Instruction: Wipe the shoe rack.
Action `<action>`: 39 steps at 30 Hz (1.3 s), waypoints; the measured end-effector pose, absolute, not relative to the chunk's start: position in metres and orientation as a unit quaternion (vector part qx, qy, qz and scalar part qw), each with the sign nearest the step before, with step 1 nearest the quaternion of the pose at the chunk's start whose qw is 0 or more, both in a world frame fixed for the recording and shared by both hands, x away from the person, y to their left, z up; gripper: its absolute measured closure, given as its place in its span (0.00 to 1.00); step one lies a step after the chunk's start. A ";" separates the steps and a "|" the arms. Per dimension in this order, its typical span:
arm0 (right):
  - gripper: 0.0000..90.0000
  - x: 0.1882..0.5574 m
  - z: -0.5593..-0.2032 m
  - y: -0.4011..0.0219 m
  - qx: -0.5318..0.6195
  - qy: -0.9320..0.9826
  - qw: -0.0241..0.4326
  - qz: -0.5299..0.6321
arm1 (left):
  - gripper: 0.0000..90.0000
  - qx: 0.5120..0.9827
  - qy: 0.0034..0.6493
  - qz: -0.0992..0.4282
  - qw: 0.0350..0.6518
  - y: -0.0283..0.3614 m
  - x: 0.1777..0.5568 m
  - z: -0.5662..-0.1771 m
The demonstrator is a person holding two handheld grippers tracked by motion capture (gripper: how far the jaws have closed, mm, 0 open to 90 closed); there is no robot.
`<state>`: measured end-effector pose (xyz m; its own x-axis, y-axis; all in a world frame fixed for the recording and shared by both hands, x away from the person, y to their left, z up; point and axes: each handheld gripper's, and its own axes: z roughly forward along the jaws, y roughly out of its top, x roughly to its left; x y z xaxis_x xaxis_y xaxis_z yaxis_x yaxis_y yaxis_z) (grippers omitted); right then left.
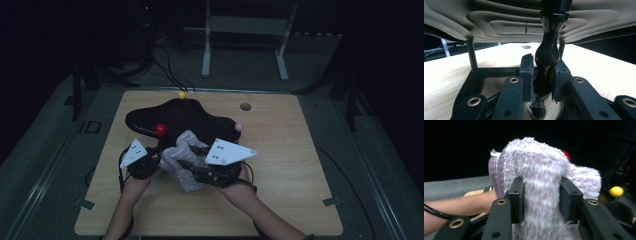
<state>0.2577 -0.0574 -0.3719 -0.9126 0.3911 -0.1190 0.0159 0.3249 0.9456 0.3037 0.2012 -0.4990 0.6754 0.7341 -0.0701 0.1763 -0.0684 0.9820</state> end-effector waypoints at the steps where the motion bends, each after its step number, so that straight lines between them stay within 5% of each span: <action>1: 0.61 0.259 -0.377 -0.054 0.128 0.803 0.168 0.557 | 0.83 0.693 0.328 0.232 0.599 0.201 0.304 -0.499; 19: 0.61 0.257 -0.399 -0.099 0.139 0.786 0.167 0.579 | 0.83 0.694 0.327 0.228 0.599 0.201 0.305 -0.499; 30: 0.74 0.266 -0.409 -0.133 0.175 0.782 0.159 0.576 | 0.83 0.693 0.332 0.227 0.598 0.200 0.305 -0.499; 39: 0.77 0.304 -0.475 -0.166 0.287 0.805 0.153 0.496 | 0.83 0.692 0.334 0.227 0.598 0.199 0.305 -0.499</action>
<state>0.3044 -0.1662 -0.4754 -0.7887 0.6136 0.0382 0.3105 0.3440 0.8861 0.3049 0.1990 -0.4987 0.6737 0.7342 -0.0847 0.1905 -0.0618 0.9797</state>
